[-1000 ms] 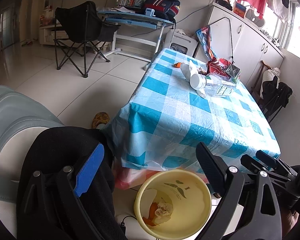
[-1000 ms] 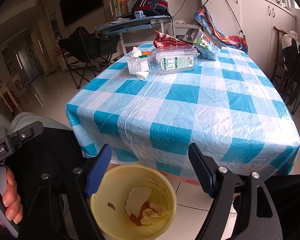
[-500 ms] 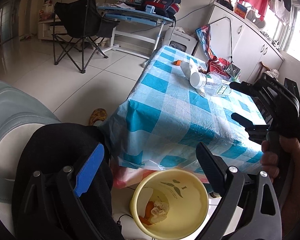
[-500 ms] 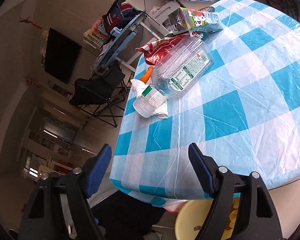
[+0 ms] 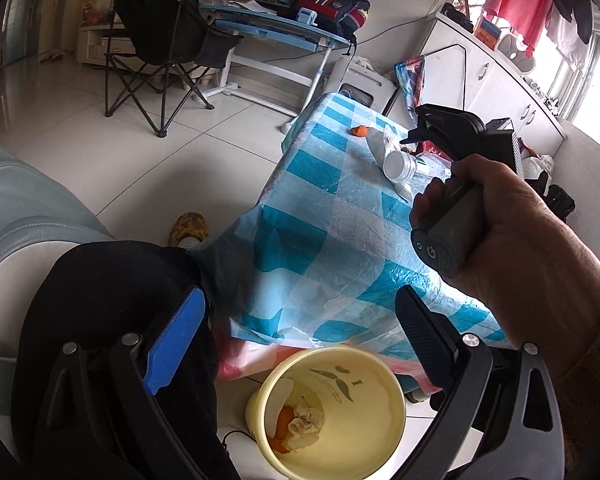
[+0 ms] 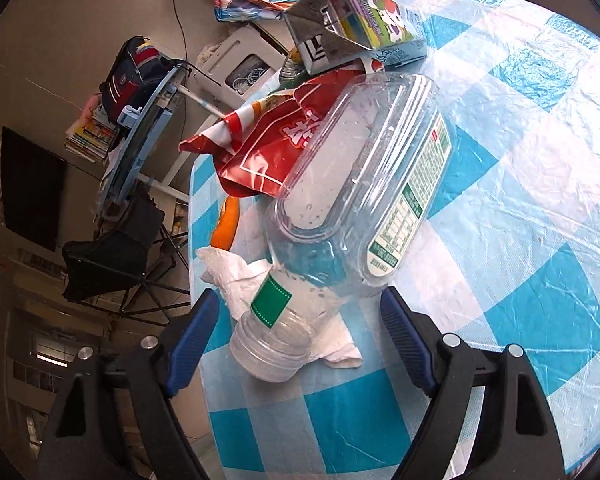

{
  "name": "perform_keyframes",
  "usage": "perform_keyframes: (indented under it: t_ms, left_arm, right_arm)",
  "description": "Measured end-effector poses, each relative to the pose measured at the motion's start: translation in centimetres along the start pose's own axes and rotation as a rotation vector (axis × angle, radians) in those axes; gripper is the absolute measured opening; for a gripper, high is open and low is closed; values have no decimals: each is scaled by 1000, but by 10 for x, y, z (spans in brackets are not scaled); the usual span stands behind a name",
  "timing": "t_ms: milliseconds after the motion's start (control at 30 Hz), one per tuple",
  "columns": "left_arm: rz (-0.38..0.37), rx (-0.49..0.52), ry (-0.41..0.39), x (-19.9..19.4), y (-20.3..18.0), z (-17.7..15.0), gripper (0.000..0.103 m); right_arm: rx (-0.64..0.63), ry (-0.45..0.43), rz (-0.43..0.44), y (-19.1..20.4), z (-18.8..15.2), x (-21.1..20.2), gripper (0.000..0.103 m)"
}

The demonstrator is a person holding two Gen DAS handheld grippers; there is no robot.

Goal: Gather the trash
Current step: 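Reach the right tool to the clear plastic bottle and grasp it, then grasp the white tissue with the left tool while the right tool lifts the bottle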

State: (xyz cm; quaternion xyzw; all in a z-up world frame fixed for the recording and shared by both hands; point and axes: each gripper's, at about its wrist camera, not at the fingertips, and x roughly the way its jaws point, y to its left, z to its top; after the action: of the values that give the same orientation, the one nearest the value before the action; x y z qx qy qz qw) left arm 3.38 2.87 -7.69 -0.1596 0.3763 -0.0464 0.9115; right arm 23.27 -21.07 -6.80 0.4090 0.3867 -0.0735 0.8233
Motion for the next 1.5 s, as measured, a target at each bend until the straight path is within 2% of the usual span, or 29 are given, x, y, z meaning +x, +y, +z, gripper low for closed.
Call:
perform_keyframes:
  t_ms: [67, 267, 467, 600, 633, 700, 833, 933, 1000, 1133, 1267, 1400, 1500]
  left_arm:
    - [-1, -3, -2, 0, 0, 1, 93]
    - [0, -3, 0, 2, -1, 0, 94]
    - [16, 15, 8, 4, -6, -2, 95]
    - [23, 24, 11, 5, -8, -4, 95]
    - [26, 28, 12, 6, -8, -4, 95]
    - [28, 38, 16, 7, -11, -5, 95]
    - [5, 66, 22, 6, -18, -2, 95]
    - [-19, 110, -1, 5, -24, 8, 95]
    - [-26, 143, -12, 9, -27, 21, 95]
    - [-34, 200, -17, 30, -35, 58, 95]
    - [-64, 343, 0, 71, -66, 91, 95]
    - [-109, 476, 72, 122, -107, 106, 95]
    - [-104, 532, 107, 157, -135, 109, 95]
  right_arm:
    - [-48, -4, -1, -3, 1, -2, 79]
    - [-118, 24, 17, -41, 17, -20, 62]
    - [-201, 32, -29, -74, 28, -51, 58]
    - [-290, 14, -69, -76, 35, -64, 57]
    - [-311, -7, -70, -73, 35, -68, 58]
    - [-353, -49, -102, -59, 37, -70, 77]
    - [-516, -74, -154, -26, 38, -47, 82]
    - [-564, -33, -162, -24, 44, -24, 83]
    - [-550, -3, -141, -37, 50, -23, 61]
    - [-564, 34, -78, -57, 58, -40, 60]
    - [-592, 58, -55, -87, 55, -70, 61]
    - [-575, 40, -25, -115, 55, -93, 61]
    - [-510, 50, 21, -128, 61, -89, 63]
